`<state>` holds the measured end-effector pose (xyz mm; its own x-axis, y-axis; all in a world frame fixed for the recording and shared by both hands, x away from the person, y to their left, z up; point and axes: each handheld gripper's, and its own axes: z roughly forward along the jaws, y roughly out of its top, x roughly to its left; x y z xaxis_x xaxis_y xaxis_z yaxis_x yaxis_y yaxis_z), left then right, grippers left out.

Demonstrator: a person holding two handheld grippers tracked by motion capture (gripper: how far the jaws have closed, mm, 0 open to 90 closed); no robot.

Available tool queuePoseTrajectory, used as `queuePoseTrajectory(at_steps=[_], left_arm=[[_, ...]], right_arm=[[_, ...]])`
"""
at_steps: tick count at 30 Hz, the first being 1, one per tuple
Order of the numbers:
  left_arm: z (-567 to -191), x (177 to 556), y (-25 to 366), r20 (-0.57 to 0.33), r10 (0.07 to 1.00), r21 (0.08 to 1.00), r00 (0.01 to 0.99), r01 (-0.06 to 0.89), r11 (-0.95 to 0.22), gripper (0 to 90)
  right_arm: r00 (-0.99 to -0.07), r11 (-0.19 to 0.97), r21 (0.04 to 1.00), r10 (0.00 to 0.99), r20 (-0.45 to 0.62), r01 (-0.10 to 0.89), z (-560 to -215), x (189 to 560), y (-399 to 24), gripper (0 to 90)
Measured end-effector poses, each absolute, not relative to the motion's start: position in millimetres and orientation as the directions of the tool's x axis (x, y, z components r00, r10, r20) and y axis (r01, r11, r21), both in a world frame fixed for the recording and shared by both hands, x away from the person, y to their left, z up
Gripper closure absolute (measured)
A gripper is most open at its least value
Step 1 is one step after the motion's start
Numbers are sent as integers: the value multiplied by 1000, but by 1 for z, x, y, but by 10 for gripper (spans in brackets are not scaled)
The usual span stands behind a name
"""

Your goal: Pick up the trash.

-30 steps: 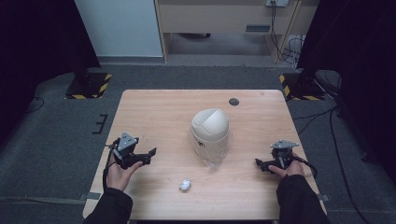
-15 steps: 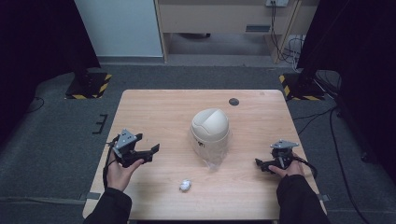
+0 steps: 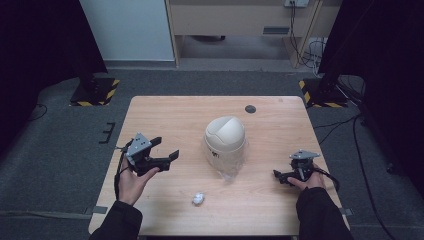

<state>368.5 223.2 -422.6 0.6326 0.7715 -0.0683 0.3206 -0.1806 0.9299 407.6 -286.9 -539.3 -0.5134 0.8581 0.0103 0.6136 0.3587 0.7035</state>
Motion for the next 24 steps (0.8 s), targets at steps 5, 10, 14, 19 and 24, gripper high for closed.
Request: queuePoseTrajectory(at_steps=[5, 10, 14, 19, 24], left_arm=[[-416, 370, 217, -70, 755, 933, 652, 310, -181, 147], [-412, 375, 209, -75, 742, 937, 667, 301, -176, 147], [-411, 380, 200, -74, 729, 938, 681, 295, -180, 147], [-413, 386, 187, -75, 712, 935, 698, 297, -192, 147], [-415, 392, 177, -75, 701, 933, 710, 298, -202, 147]], right_arm=[[-514, 360, 704, 858, 9, 612, -539, 408, -287, 7], [-515, 361, 704, 857, 8, 611, -539, 408, -287, 7], [-515, 361, 705, 857, 7, 611, -539, 408, -287, 7], [-515, 361, 704, 857, 7, 611, -539, 408, -287, 7], [-515, 361, 704, 857, 8, 612, -539, 408, -287, 7]])
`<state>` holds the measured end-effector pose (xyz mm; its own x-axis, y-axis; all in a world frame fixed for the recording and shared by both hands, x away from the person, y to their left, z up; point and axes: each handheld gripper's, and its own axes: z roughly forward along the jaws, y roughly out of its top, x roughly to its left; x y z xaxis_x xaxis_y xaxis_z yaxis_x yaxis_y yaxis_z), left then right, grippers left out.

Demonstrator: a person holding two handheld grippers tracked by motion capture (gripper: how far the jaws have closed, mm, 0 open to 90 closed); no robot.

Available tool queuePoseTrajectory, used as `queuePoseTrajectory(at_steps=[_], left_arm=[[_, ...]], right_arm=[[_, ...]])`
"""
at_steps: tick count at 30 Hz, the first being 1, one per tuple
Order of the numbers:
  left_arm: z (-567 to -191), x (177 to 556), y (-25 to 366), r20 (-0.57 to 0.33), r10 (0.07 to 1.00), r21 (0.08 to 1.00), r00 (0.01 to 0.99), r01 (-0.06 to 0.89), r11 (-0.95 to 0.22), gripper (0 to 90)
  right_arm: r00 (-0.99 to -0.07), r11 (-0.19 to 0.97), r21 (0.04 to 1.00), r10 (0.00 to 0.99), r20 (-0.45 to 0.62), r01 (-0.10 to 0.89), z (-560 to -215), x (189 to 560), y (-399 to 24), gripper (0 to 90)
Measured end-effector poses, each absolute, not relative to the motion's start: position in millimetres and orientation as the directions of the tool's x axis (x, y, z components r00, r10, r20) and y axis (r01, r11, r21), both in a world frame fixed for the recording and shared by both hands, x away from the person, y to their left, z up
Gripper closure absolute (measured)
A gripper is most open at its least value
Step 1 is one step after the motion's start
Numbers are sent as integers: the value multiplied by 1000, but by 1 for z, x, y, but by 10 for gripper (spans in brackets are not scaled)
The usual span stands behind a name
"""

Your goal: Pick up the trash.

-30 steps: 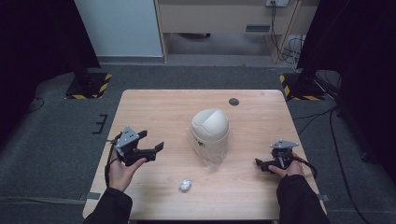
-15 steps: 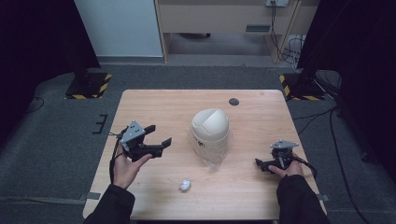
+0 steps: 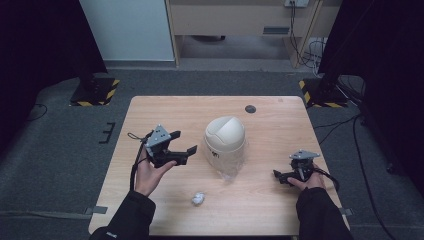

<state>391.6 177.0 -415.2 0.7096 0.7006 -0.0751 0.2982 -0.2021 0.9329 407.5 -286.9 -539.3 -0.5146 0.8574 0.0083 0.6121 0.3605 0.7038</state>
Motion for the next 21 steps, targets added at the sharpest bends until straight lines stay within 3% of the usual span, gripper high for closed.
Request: queuePoseTrajectory(at_steps=[21], left_arm=[[-406, 409, 132, -56, 637, 933, 769, 267, -241, 147]], right_arm=[[-515, 361, 704, 857, 8, 611, -539, 408, -287, 7]])
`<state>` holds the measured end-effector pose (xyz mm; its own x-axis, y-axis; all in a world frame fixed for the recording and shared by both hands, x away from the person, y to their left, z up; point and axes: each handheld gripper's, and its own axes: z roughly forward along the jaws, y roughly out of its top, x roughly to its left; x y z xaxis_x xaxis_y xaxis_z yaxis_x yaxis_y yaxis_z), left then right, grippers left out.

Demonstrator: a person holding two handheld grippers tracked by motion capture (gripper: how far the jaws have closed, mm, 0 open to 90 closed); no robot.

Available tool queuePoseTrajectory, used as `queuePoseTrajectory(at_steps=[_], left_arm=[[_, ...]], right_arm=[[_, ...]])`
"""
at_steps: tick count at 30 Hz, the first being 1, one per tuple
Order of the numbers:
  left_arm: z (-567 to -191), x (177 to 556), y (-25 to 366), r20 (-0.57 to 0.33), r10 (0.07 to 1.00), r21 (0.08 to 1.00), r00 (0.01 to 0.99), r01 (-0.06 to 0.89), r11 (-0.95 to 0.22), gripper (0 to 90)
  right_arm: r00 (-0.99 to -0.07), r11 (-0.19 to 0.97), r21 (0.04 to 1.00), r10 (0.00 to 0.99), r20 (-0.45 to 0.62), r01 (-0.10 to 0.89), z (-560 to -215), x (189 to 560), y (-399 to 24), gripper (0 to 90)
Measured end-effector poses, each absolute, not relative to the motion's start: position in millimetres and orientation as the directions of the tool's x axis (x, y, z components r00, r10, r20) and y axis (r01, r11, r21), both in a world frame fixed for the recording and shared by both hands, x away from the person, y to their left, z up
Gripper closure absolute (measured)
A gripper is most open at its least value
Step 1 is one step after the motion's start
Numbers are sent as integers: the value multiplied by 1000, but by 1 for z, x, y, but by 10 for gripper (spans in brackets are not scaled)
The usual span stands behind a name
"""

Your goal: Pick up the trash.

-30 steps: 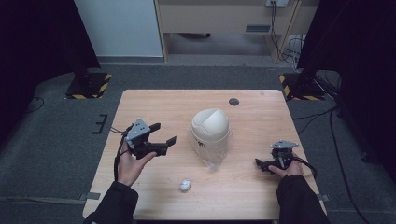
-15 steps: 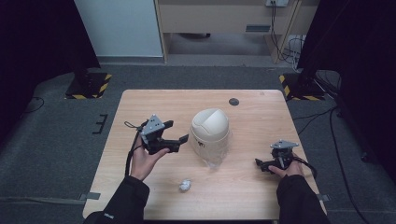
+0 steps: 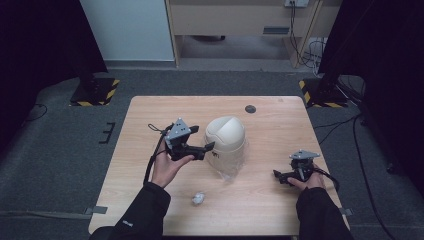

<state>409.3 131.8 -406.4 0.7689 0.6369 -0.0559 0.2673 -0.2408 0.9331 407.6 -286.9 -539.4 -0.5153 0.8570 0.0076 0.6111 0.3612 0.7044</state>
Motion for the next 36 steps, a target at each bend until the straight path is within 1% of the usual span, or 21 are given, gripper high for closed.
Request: queuePoseTrajectory(at_steps=[12, 31, 32, 36], left_arm=[[-411, 417, 112, -58, 601, 928, 797, 265, -263, 146], [-415, 427, 100, -53, 585, 913, 809, 276, -300, 137], [-416, 428, 99, -45, 583, 907, 811, 278, -317, 137], [-418, 428, 97, -37, 584, 907, 811, 272, -321, 134]], right_arm=[[-515, 361, 704, 857, 8, 611, -539, 408, -287, 7], [-515, 361, 704, 857, 8, 611, -539, 408, -287, 7], [-515, 361, 704, 857, 7, 611, -539, 408, -287, 7], [-514, 360, 704, 858, 9, 612, -539, 408, -287, 7]])
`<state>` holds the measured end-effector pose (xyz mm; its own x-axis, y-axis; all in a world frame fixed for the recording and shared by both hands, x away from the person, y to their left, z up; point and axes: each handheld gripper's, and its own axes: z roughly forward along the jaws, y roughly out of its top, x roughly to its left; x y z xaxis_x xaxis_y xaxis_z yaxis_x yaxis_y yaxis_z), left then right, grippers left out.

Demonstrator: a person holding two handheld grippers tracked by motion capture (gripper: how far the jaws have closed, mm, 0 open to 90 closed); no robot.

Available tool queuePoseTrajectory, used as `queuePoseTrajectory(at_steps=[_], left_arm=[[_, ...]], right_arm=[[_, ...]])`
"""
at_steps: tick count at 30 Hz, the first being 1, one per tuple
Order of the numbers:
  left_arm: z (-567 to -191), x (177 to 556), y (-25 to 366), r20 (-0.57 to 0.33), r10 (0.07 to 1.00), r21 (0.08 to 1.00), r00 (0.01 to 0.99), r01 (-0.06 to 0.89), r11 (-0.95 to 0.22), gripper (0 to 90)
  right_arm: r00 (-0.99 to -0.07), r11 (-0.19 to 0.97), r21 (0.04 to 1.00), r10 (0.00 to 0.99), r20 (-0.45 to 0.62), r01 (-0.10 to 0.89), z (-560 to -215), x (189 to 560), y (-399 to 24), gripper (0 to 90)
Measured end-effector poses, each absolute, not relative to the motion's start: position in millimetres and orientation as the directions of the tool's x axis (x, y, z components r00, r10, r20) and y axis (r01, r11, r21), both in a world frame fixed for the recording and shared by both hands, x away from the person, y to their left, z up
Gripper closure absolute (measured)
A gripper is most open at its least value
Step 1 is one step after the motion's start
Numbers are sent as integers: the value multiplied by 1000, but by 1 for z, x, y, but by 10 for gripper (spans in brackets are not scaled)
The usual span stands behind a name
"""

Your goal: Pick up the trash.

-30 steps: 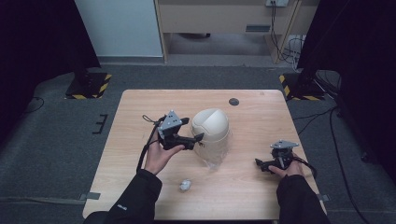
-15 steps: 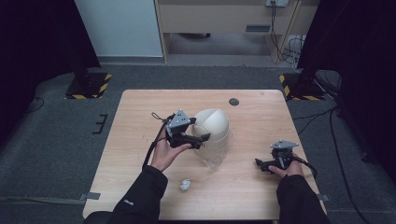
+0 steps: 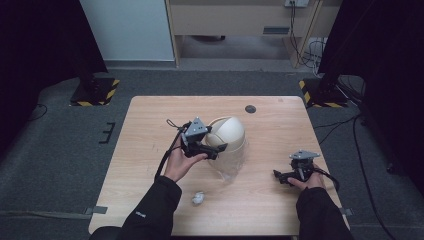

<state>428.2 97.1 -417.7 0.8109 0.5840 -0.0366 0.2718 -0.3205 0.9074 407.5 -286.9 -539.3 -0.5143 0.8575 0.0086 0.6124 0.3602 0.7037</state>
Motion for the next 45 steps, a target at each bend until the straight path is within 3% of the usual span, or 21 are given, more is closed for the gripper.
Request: queuePoseTrajectory(at_steps=[28, 45], left_arm=[[-408, 433, 87, -60, 622, 921, 781, 284, -268, 150], [-393, 434, 105, -95, 668, 944, 738, 279, -175, 161]], right_arm=[[-515, 361, 704, 857, 8, 611, -539, 408, -287, 7], [-516, 362, 704, 857, 7, 611, -539, 408, -287, 7]])
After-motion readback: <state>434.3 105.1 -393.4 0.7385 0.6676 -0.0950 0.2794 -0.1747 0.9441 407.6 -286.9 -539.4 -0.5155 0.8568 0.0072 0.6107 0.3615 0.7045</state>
